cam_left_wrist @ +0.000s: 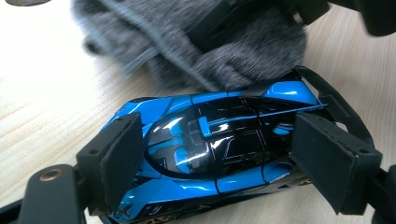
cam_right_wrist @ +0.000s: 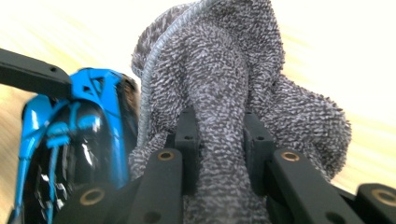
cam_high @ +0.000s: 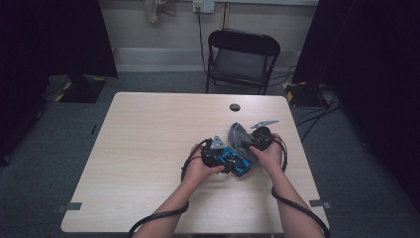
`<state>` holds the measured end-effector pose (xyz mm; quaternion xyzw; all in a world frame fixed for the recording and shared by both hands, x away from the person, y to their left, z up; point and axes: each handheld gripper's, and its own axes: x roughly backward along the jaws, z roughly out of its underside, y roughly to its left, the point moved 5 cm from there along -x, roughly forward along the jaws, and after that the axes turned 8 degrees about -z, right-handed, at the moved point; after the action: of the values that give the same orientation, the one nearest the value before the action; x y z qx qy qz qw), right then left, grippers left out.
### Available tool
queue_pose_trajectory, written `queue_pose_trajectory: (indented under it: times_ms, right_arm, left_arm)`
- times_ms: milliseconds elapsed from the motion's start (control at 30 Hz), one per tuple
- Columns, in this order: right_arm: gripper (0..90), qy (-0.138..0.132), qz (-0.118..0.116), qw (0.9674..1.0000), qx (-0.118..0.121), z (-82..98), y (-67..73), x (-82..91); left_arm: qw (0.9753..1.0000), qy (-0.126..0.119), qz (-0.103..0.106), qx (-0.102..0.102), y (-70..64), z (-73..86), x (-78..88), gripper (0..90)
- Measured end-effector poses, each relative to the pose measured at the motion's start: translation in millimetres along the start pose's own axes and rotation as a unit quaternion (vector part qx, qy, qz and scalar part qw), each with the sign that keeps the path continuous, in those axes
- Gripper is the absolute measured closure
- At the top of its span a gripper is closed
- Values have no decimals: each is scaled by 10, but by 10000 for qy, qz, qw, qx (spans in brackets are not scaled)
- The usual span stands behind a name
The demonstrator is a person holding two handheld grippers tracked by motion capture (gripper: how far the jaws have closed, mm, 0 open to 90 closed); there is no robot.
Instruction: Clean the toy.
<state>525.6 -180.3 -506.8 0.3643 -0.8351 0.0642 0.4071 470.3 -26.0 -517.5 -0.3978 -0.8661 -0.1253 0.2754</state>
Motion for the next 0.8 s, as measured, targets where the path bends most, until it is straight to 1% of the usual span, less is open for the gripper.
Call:
queue_pose_trajectory:
  times_ms: [33,67,100,167,200,233,333,500,667,800]
  right_arm:
    - [730,56,-18,10000,42,-15,30,-40]
    - [730,56,-18,10000,42,-15,30,-40]
    - [729,125,-65,9997,185,-34,86,-111]
    - [729,169,-180,9991,335,-34,145,-172]
    - [729,217,-152,9989,399,-26,161,-189]
    - [730,206,-142,9988,428,-25,168,-189]
    - [729,194,-191,9988,408,0,156,-155]
    - [729,176,-169,9993,286,84,95,-63]
    - [729,239,-150,9990,361,171,89,34]
    - [728,220,-163,9990,342,249,82,103]
  left_arm:
    - [10000,-20,1,-9,0,1,-4,171]
    - [10000,-20,1,-9,0,1,-4,171]
    - [10000,-55,3,-29,5,4,-8,171]
    - [10000,-65,4,-25,7,6,-8,171]
    - [10000,-78,8,-19,8,9,-8,171]
    - [10000,-78,9,-18,6,9,-8,171]
    - [10000,-95,6,-20,2,10,-9,171]
    - [9999,-104,-1,-18,3,12,-8,171]
    - [10000,-92,-5,-8,0,10,-9,171]
    - [10000,-68,-20,-10,-3,8,-6,171]
